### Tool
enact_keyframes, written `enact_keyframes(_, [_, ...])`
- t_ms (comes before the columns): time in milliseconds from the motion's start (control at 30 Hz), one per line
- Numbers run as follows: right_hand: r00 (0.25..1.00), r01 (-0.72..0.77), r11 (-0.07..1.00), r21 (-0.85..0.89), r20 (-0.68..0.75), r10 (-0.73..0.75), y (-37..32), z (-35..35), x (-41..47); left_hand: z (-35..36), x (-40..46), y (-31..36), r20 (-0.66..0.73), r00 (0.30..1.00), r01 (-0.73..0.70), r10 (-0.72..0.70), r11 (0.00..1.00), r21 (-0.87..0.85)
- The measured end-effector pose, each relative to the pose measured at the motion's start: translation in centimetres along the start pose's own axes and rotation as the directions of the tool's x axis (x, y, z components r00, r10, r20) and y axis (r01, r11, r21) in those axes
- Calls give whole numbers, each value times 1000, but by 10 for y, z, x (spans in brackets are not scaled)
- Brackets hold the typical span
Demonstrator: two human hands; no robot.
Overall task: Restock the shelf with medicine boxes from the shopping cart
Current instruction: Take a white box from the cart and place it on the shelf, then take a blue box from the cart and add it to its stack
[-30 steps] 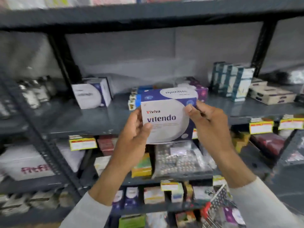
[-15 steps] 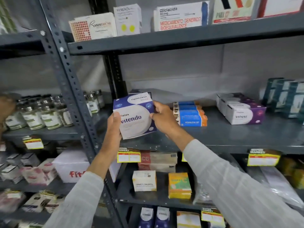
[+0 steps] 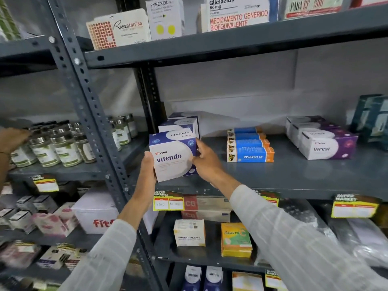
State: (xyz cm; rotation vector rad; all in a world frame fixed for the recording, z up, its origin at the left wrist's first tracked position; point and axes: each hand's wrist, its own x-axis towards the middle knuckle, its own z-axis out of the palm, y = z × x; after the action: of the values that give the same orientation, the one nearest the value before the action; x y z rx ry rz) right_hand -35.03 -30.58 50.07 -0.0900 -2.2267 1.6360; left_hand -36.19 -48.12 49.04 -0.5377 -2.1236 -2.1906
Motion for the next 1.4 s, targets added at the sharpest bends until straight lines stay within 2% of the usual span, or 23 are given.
enact_keyframes(67, [999, 33, 999, 17, -29, -32, 4, -5, -11, 6, -5, -4, -167, 986, -27, 23, 999, -21])
enact_keyframes(167, [988, 133, 987, 93, -95, -125, 8, -27, -42, 20, -22, -9, -453, 887, -102, 90, 995, -1])
enact_keyframes(233, [966, 215, 973, 79, -165, -200, 17, -53, -70, 43, -41, -8, -509, 837, -174, 203, 979, 105])
enact_keyframes(300, [943, 277, 957, 90, -217, -252, 33, -82, -97, 73, -63, -12, -488, 821, -250, 297, 955, 161])
enact_keyframes(367, [932, 272, 955, 119, -278, -231, 56, -117, -128, 113, -87, -24, -421, 837, -311, 350, 937, 159])
enact_keyframes(433, [924, 235, 962, 141, -341, -176, 81, -156, -160, 159, -114, -44, -304, 888, -322, 346, 938, 128])
enact_keyframes(533, [900, 142, 984, 104, -428, -85, 125, -220, -214, 234, -165, -81, -67, 949, -294, 307, 942, 163])
enact_keyframes(600, [888, 49, 995, 91, -460, -2, 162, -266, -253, 283, -203, -107, 129, 958, -277, 255, 940, 200])
enact_keyframes(667, [862, -72, 996, 61, -498, 93, 198, -309, -295, 330, -242, -133, 318, 933, -258, 170, 931, 257])
enact_keyframes(733, [820, -180, 982, 57, -542, 182, 234, -351, -337, 372, -277, -167, 484, 874, -222, 40, 919, 325])
enact_keyframes(800, [771, -289, 956, 46, -582, 261, 273, -387, -377, 407, -307, -203, 616, 781, -187, -101, 903, 386])
enact_keyframes(867, [728, -387, 922, 3, -613, 307, 314, -416, -416, 436, -338, -234, 707, 681, -256, -189, 843, 472])
enact_keyframes(967, [654, -550, 835, -1, -622, 430, 376, -442, -469, 470, -373, -265, 788, 520, -372, -330, 743, 557])
enact_keyframes(1033, [611, -674, 739, 8, -556, 563, 419, -448, -502, 488, -387, -283, 781, 426, -389, -456, 687, 613])
enact_keyframes(1100, [547, -760, 649, 32, -507, 666, 455, -448, -528, 501, -395, -305, 748, 361, -421, -557, 619, 663])
enact_keyframes(1200, [422, -896, 443, -26, -355, 834, 508, -441, -567, 504, -407, -330, 725, 326, -565, -607, 490, 664])
enact_keyframes(1267, [347, -937, 332, -106, -361, 866, 537, -436, -585, 501, -411, -341, 712, 340, -586, -615, 454, 671])
enact_keyframes(1333, [344, -928, 250, -276, -377, 860, 558, -430, -597, 500, -412, -349, 715, 350, -585, -605, 455, 671])
enact_keyframes(1400, [369, -915, 242, -321, -431, 823, 577, -424, -603, 499, -412, -355, 728, 357, -603, -585, 452, 658])
